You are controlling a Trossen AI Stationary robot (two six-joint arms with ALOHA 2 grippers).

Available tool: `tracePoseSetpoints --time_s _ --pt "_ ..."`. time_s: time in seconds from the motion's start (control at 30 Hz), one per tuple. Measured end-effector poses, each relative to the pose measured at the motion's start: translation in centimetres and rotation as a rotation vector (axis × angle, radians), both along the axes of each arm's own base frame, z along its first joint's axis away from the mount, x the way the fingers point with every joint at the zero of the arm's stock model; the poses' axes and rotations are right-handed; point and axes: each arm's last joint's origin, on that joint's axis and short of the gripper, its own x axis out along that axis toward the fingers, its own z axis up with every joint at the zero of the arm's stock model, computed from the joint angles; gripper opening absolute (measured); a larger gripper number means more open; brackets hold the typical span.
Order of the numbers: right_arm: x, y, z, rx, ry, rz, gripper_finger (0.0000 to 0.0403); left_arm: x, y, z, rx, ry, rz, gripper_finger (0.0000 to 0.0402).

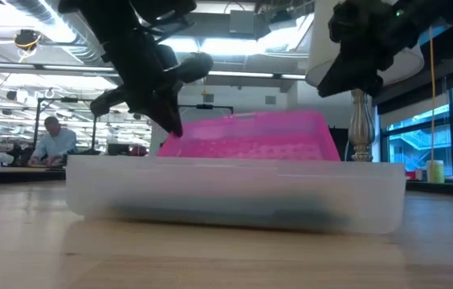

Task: Pick & place school supplies into a supply box
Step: Close the pink supply box

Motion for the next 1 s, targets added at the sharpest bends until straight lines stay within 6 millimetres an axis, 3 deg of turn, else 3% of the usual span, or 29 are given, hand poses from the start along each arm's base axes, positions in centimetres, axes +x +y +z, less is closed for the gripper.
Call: tracePoseSetpoints --time_s 0.13,0.37,0.6,0.77,1.0 --pt "-0.2 -0.4 -0.3 -0.087 0.003 -0.100 0.0010 -0.1 -0.5 0.1 0.023 -0.008 -0.007 0.0003" --pt "-0.1 -0.9 -0.4 -0.022 0.007 -0.095 0.0006 -0.1 -1.7 0.4 0.124 -0.045 -0.030 0.0003" --pt "0.5 -0.8 -0.1 0.012 -0.032 0.052 0.0004 0.2 -2.8 0.9 0.260 -0.086 -0.063 0.0003" --pt "1.2 -1.9 -0.8 0.088 -0.014 0.147 0.0003 0.6 -3.5 1.5 0.376 -0.080 -0.126 0.0003" --pt "3.3 -2.3 -1.6 0.166 -0.093 0.276 0.0002 0.8 -3.3 1.7 0.402 -0.069 -0.137 0.0003"
